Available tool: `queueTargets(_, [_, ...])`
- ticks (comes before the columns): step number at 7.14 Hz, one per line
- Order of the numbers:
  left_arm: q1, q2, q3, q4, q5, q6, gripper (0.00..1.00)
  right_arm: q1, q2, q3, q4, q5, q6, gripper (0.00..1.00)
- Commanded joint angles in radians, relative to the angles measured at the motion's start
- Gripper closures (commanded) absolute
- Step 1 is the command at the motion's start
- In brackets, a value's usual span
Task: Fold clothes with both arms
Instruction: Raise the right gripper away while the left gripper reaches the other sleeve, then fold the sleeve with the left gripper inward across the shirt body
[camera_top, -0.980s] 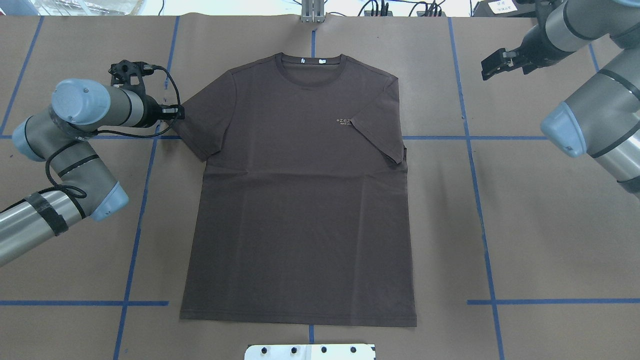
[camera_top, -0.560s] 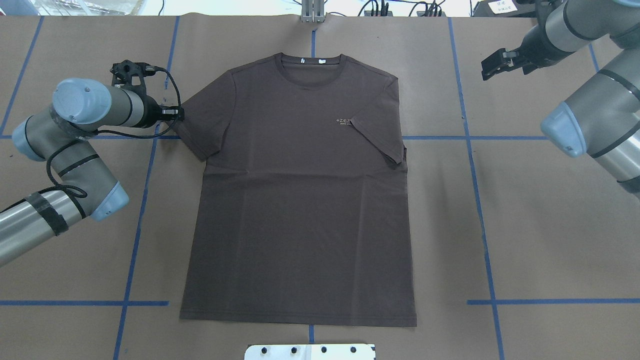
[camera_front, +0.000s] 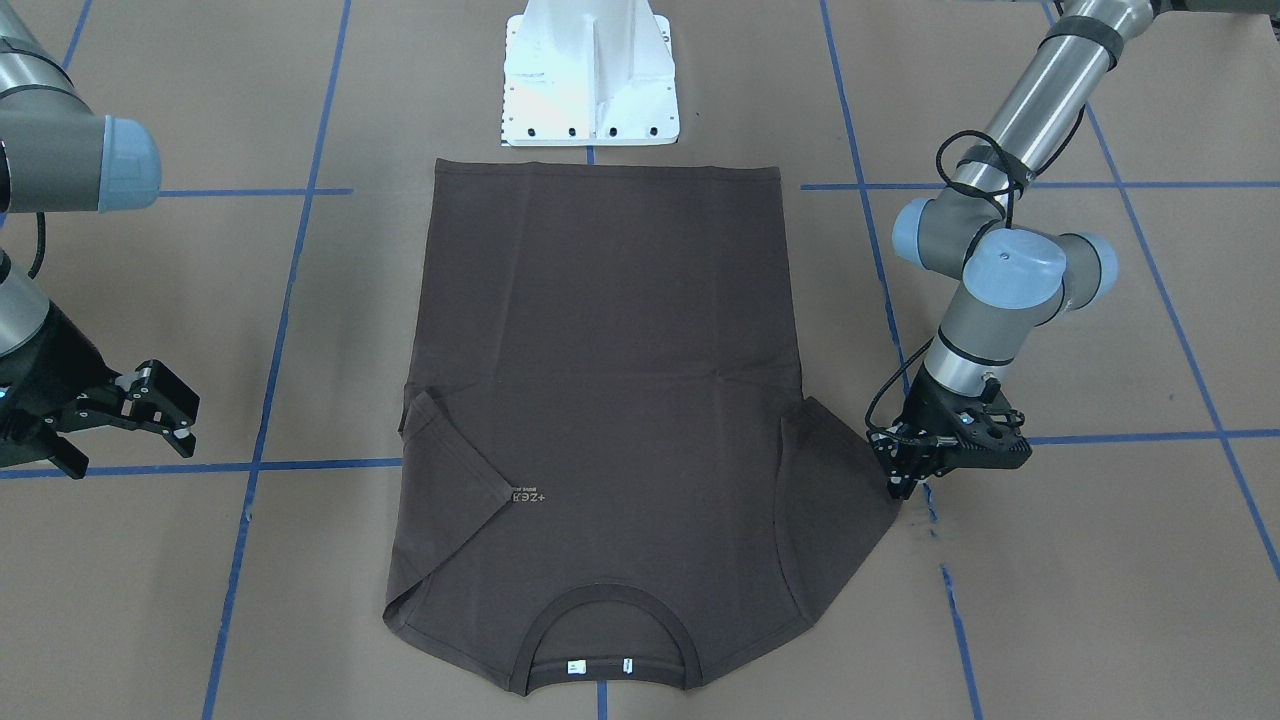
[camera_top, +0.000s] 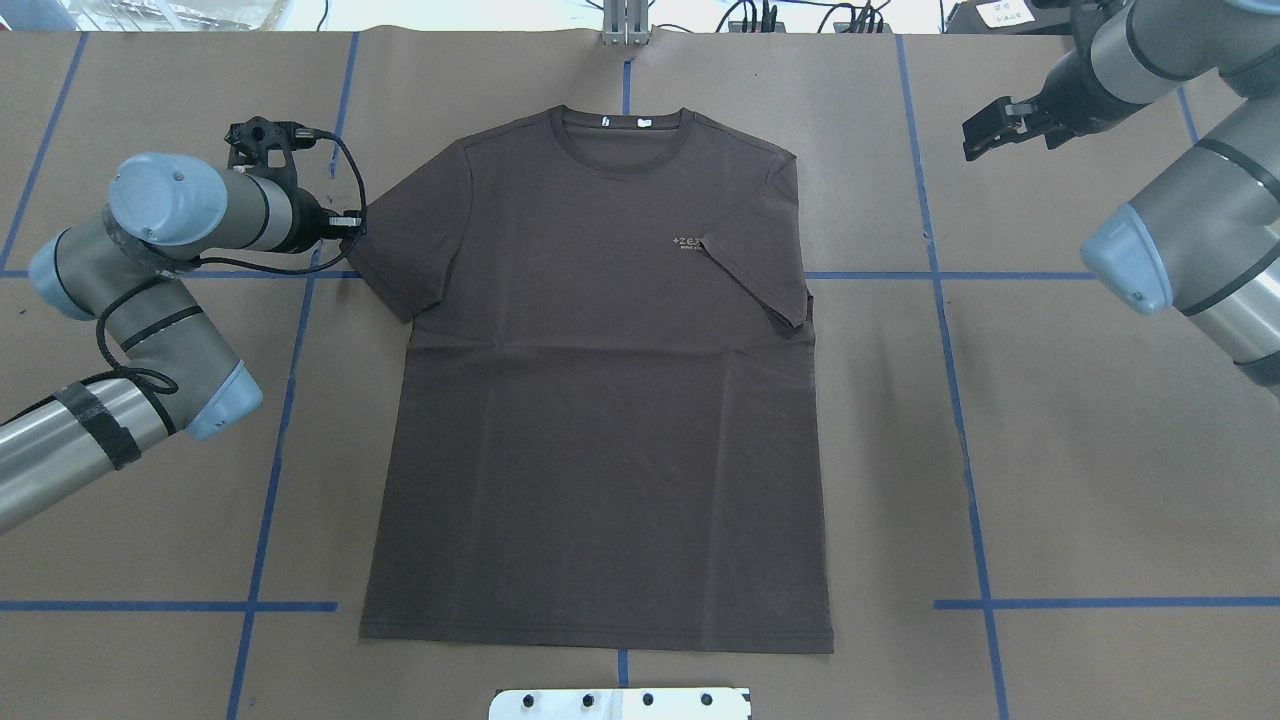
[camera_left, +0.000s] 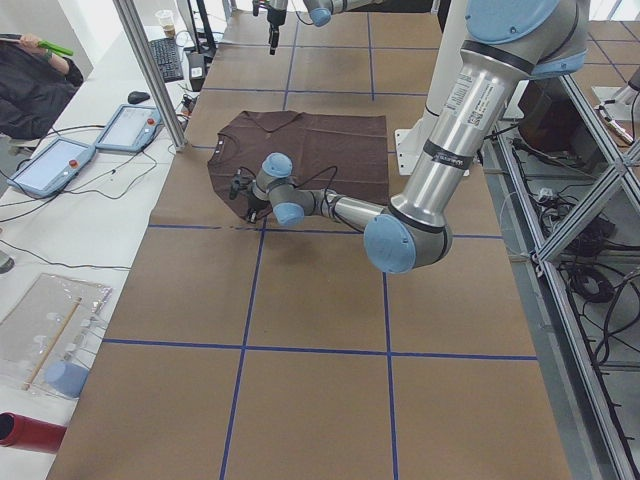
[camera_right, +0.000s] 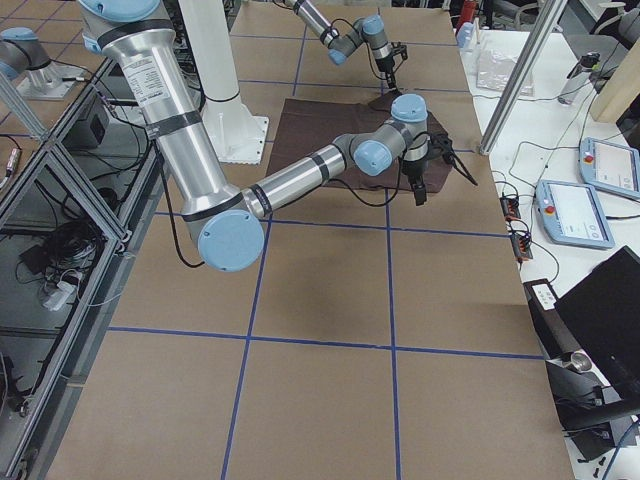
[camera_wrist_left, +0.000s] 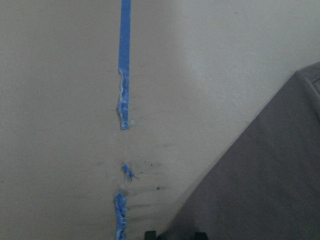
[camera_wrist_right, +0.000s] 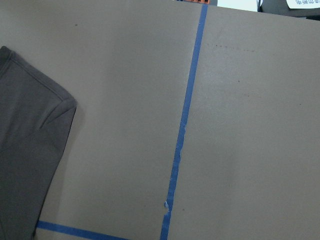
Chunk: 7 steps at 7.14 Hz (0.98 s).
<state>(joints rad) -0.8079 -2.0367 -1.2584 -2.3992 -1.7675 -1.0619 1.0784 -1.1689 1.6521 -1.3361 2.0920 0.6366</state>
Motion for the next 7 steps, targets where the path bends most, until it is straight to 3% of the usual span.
queueTargets(1, [0.001,-0.037,-0.068,0.143,-0.001,-0.012,1.0,0.0,0.0,0.0,0.0,-0.001,0.003,0.0])
queueTargets(4, [0.05,-0.172,-0.078,0.339,0.002,-0.125,1.0,-0.002,0.0,0.0,0.0,-0.001,0.006,0.0])
queueTargets(7, [0.081,-0.243,-0.018,0.35,0.002,-0.188,1.0,-0.003,0.0,-0.003,0.0,-0.003,0.008,0.0])
